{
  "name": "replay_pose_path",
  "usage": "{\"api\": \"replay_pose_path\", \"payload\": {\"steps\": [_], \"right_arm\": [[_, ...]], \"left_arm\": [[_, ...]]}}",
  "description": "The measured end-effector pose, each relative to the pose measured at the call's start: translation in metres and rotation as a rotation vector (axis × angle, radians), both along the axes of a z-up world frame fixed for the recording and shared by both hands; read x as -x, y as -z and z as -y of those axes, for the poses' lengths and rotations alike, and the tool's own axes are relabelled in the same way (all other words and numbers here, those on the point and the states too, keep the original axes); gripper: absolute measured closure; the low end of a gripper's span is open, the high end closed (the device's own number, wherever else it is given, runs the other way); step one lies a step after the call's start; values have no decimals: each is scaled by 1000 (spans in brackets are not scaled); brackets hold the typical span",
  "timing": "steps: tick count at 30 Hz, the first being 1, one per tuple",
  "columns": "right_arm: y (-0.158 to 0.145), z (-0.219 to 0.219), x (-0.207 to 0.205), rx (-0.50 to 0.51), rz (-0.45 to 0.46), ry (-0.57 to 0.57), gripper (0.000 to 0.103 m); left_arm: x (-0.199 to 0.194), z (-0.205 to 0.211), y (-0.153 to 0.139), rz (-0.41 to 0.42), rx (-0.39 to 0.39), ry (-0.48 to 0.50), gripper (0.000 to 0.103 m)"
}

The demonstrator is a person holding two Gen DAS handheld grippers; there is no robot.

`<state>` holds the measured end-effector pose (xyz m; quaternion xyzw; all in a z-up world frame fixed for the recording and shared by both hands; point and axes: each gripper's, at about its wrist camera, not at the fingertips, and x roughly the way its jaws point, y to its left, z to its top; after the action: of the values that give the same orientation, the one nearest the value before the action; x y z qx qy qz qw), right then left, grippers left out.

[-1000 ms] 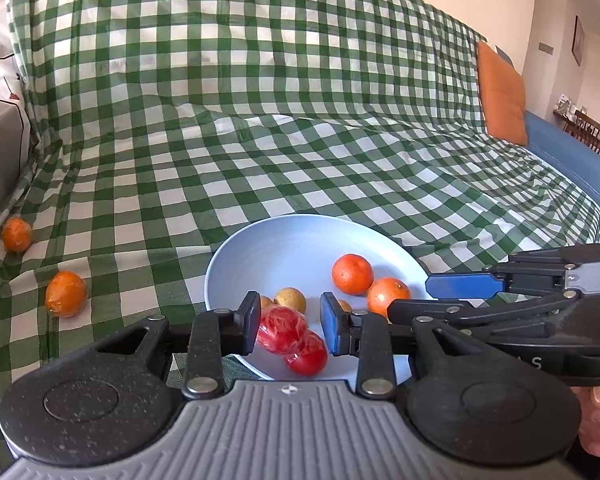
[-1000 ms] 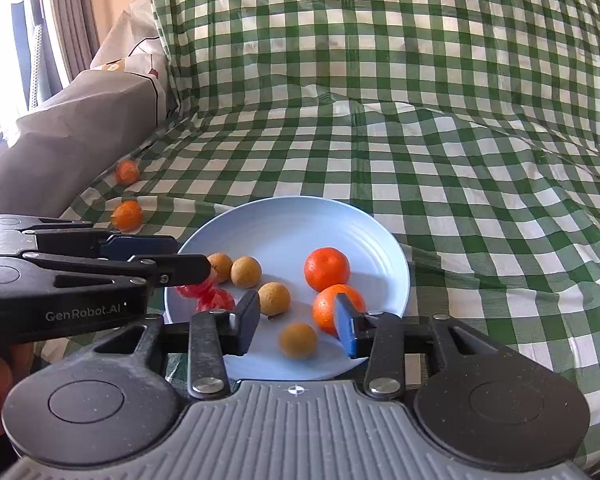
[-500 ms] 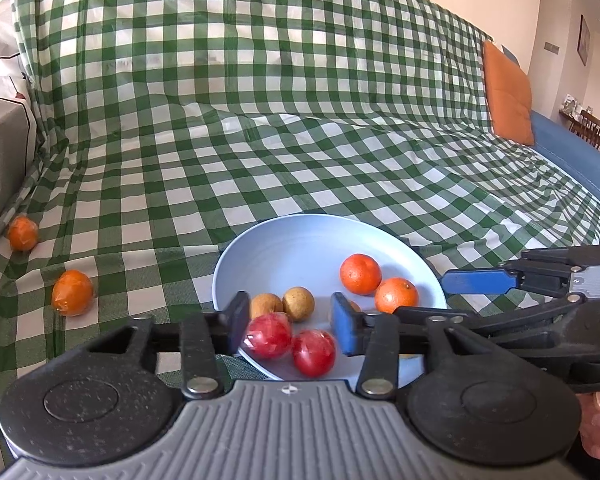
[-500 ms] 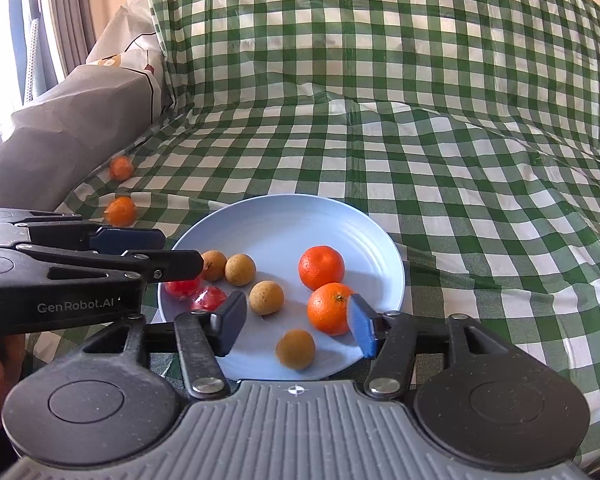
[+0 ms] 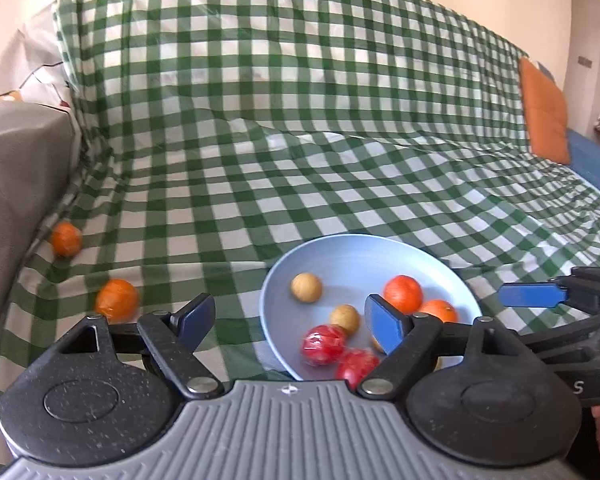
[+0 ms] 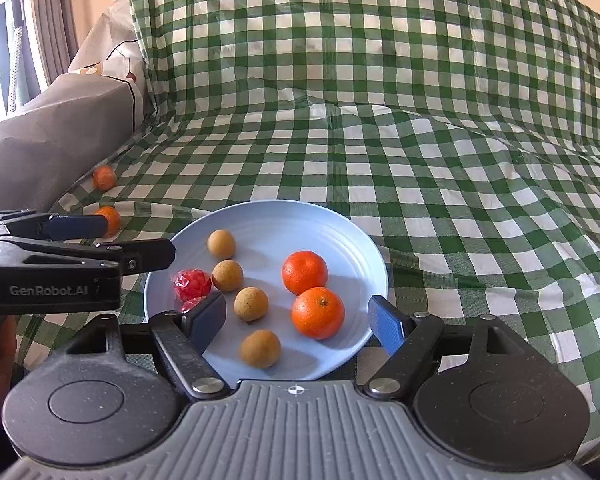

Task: Organize fruits
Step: 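Open the left gripper to drop the red fruit while the right gripper releases the tan fruit, then move both grippers toward the last two orange fruits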

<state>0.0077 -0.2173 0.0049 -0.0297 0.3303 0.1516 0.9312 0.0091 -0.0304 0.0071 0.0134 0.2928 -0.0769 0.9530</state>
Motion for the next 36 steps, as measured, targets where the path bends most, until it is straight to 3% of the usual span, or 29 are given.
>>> {"api": "replay_pose_path", "payload": {"steps": [5, 17, 19, 23, 26, 29, 31, 36], "right_arm": [[-4, -8, 1, -3, 9, -1, 23], [-29, -28, 1, -73, 22, 17, 23], [-32, -33, 1, -78, 29, 11, 23], [-35, -46, 3, -83, 37, -5, 23], [-38, -55, 2, -86, 48, -26, 24], [-40, -64, 2, -98, 49, -50, 43], [-41, -70, 0, -108, 45, -72, 64], [-36, -94, -3, -75, 41, -129, 78]], "left_arm": [[-1, -5, -3, 19, -25, -71, 17], [2, -57, -34, 61, 88, -193, 20], [0, -66, -44, 82, 87, -207, 29], [-8, -81, -63, 141, 27, -182, 62], [-17, -92, -67, 171, -29, -161, 71], [-21, -105, -49, 167, -47, -178, 72], [-30, -112, -37, 97, -26, -225, 74], [-34, -118, -37, 96, 13, -251, 74]]}}
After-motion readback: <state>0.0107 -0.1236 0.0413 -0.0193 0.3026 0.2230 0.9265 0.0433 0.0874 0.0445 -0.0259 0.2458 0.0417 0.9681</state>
